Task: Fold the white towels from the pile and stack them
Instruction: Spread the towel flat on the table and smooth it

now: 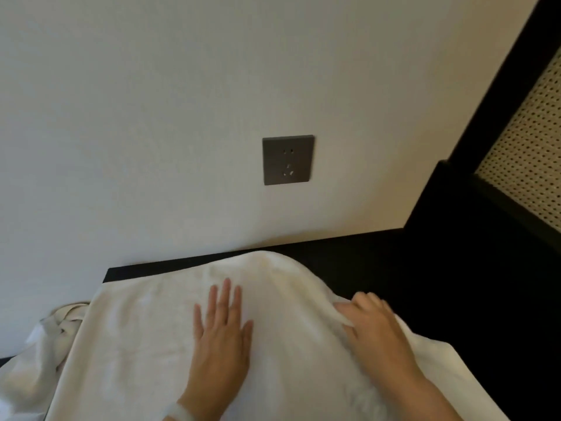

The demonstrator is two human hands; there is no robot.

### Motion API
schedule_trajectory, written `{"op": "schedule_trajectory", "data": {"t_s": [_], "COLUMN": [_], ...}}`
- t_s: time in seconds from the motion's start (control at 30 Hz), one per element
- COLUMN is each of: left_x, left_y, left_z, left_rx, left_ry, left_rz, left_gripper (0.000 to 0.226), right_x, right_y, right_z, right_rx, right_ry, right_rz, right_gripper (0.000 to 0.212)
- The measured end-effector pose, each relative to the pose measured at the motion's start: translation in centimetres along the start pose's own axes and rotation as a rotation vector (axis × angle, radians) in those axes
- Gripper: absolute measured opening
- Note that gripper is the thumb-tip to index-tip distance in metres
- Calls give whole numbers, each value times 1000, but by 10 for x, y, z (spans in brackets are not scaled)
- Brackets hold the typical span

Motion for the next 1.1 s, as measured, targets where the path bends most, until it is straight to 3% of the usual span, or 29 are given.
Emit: {"op": "schedule_trajectory", "data": {"t_s": [0.1,0.17,0.23,0.3,0.37,0.4,0.47,0.57,0.63,0.77,0.9,1.0,1.1], "left_x": [-54,-81,-90,-80,-68,-64,-59,-63,-65,-60,-54,-49,-43], "left_y": [22,19,1,-22,-34,-36,-36,-30,-25,-11,0,-6,-18], "left_z": [-3,-4,-1,-2,-9,-12,-16,-17,-18,-14,-13,-3,15], "left_rx": [-62,-68,10,118,111,78,58,42,19,-122,-238,-219,-129], "left_ry": [-278,-449,-483,-422,-392,-390,-387,-399,-391,-336,-356,-353,-327], "left_rz": [-28,1,49,56,31,7,-37,-34,-39,-109,-134,-75,16], "left_gripper": [57,53,55,58,63,63,59,52,56,61,57,62,68], "right_x": [20,26,24,-1,-39,-51,-59,-27,-16,-37,-90,-137,-174], "right_y": [-13,-15,-12,2,18,19,0,-17,-24,-5,24,39,47], "right_z": [-28,-42,-52,-46,-41,-41,-39,-33,-30,-3,47,101,144], "right_rx": [231,374,461,292,49,62,287,554,578,289,-33,-188,-223], "right_ry": [145,259,306,71,-289,-413,-555,-473,-429,-443,-458,-475,-482], "right_rz": [123,176,275,441,330,232,244,544,535,663,764,718,655], "right_gripper": [44,47,36,24,15,18,32,30,34,24,31,32,31]}}
Point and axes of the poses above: each hand's wrist, its own z-axis towards the middle knuckle, its own y-axis out of the back of the hand, x = y × z, the point moved 7 cm from there along z, towards the middle knuckle
